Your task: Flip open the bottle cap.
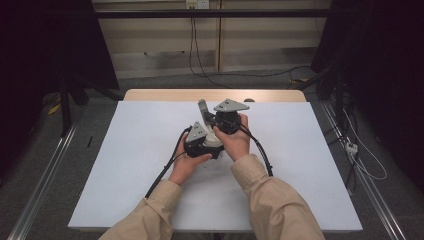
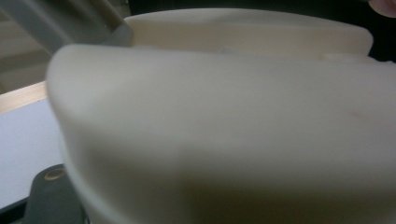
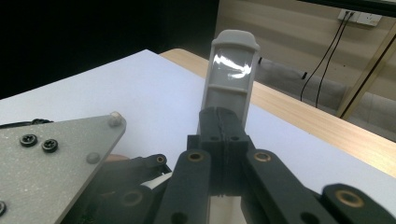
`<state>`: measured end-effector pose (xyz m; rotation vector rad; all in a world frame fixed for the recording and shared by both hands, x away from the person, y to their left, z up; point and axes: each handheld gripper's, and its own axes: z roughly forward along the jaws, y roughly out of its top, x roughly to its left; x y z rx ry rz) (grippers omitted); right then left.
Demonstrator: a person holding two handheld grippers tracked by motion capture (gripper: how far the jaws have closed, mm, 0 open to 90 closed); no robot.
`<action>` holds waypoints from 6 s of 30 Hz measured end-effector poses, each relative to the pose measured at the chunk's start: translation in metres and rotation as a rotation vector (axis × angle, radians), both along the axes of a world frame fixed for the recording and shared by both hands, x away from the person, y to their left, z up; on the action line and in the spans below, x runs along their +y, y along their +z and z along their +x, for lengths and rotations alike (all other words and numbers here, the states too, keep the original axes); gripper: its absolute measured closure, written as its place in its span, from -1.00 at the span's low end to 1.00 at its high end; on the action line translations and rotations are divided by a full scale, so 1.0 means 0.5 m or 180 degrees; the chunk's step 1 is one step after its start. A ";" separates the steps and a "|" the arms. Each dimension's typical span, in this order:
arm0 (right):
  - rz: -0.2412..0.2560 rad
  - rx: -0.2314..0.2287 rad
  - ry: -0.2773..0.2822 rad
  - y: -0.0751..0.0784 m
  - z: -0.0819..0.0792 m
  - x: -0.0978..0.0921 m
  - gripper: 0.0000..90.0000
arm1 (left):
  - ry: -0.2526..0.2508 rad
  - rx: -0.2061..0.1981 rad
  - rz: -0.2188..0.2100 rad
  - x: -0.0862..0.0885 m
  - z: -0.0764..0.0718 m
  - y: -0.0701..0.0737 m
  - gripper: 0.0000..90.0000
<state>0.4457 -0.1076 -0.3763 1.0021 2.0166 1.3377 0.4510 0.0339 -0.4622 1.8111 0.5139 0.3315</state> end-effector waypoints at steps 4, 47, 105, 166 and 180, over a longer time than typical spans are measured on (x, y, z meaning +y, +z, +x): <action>0.0010 0.0013 -0.0003 -0.002 0.001 0.001 1.00 | -0.0004 -0.0004 0.0007 0.000 0.000 0.000 -0.59; -0.0005 0.0080 0.0002 -0.013 -0.005 0.001 0.99 | -0.0177 0.0021 0.0093 0.012 -0.002 0.003 -0.77; 0.0238 0.0001 0.0063 -0.025 -0.153 -0.143 -0.72 | 0.0148 0.0022 0.0083 0.226 -0.092 0.055 -0.94; 0.0153 0.0071 -0.0220 -0.134 -0.293 -0.311 -0.74 | 0.0402 0.0002 0.0132 0.329 -0.147 0.050 -0.93; 0.0128 0.0084 -0.0262 -0.140 -0.307 -0.329 -0.74 | 0.0422 0.0014 0.0174 0.344 -0.156 0.046 -0.93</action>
